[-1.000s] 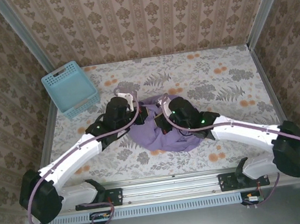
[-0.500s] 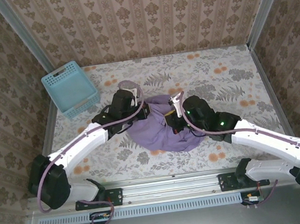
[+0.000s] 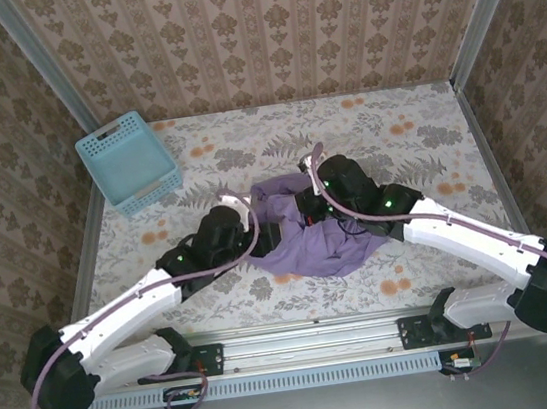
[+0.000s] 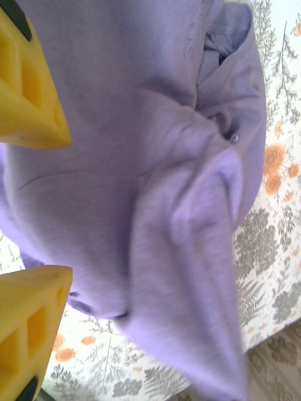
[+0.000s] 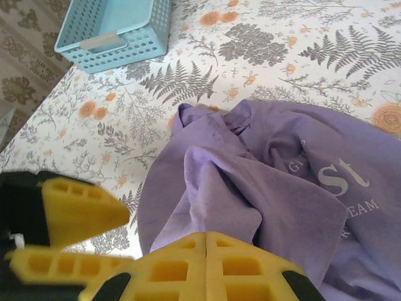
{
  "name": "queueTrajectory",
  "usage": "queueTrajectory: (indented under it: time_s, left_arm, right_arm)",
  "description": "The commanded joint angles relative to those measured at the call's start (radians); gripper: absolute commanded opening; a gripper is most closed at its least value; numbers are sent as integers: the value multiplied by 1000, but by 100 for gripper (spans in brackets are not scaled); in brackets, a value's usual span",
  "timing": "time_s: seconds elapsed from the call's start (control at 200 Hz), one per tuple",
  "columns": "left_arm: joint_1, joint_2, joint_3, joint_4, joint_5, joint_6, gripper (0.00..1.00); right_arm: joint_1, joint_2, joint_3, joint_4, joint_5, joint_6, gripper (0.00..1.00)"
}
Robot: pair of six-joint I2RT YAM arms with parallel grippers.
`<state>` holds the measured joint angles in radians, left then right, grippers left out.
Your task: Fold the inside-out t-shirt
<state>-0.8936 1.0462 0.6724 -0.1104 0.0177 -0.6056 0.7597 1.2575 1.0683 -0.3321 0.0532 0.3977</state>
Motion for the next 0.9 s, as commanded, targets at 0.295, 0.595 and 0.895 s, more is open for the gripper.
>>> queueTrajectory:
  time_s: [0.295,0.595,0.895]
  left_arm:
    - [-45,218,22,145,-56,40,46]
    - [25,295,-28,189,-12,24,1]
    - [65,308,-58,227,32,6,0]
  right_arm:
    - [-30,112,69,-68,-26,69,0]
    - [-117,296,177,-90,-62,25,0]
    - [-108,211,117,-81,-107,-37,34]
